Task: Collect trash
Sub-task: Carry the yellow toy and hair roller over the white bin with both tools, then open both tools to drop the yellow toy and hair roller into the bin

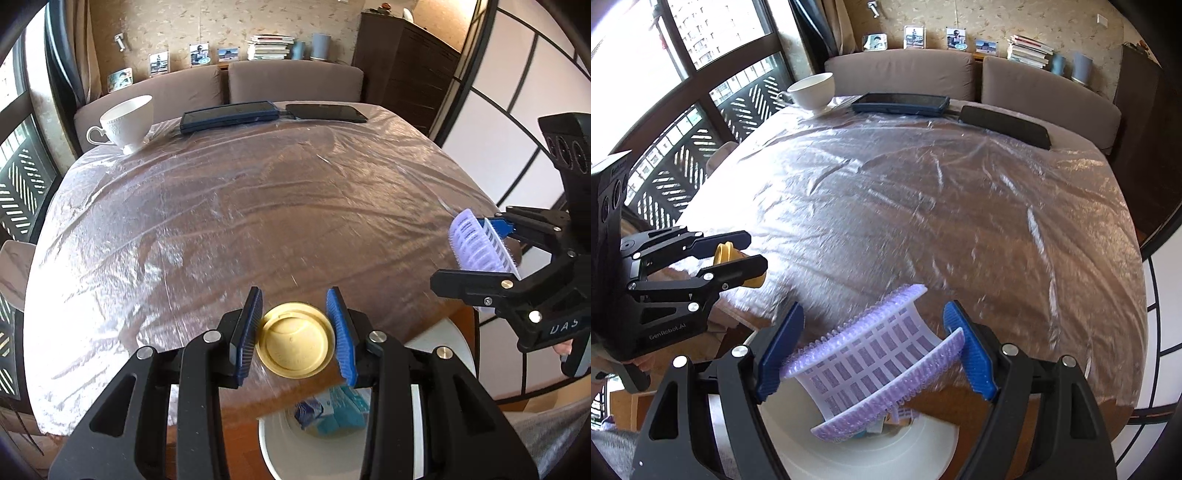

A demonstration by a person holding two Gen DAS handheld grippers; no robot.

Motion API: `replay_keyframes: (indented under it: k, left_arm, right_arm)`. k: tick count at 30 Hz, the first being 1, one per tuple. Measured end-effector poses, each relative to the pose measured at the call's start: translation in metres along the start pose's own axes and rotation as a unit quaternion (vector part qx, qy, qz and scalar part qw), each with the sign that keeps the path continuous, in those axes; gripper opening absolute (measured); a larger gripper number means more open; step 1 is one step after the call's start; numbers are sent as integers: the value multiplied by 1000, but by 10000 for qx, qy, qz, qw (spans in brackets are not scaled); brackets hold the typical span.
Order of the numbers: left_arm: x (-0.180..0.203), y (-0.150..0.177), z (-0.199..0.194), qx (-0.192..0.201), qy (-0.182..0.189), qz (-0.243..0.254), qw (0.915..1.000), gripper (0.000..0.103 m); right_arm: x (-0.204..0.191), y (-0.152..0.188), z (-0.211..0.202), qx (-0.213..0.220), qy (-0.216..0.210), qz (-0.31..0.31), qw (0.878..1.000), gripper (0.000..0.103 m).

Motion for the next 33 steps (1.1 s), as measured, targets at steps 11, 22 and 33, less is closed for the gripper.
replay_keyframes:
  k: [11, 22, 33]
  left_arm:
    - [25, 31, -6, -230, 214, 334, 9990, 39]
    - [42, 63, 7, -608, 279, 599, 9960, 39]
    - [49, 89, 32, -964, 320, 769, 9919, 39]
  right_arm:
    - [-10, 41, 6, -373, -144, -144, 9991, 77]
    - [-19, 75, 19, -745, -190, -358, 9964, 77]
    - [-17, 97, 41, -1014, -240, -396, 9938, 77]
Point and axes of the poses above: each gripper's, at about its wrist camera, not at the fingertips, and z roughly the way its jaws point, x to its right, y to its underside, the point moved 8 cm from there along z, roughly the way its jaws point, and after that the axes turned 9 degrees about -x, right-handed, at the moved point
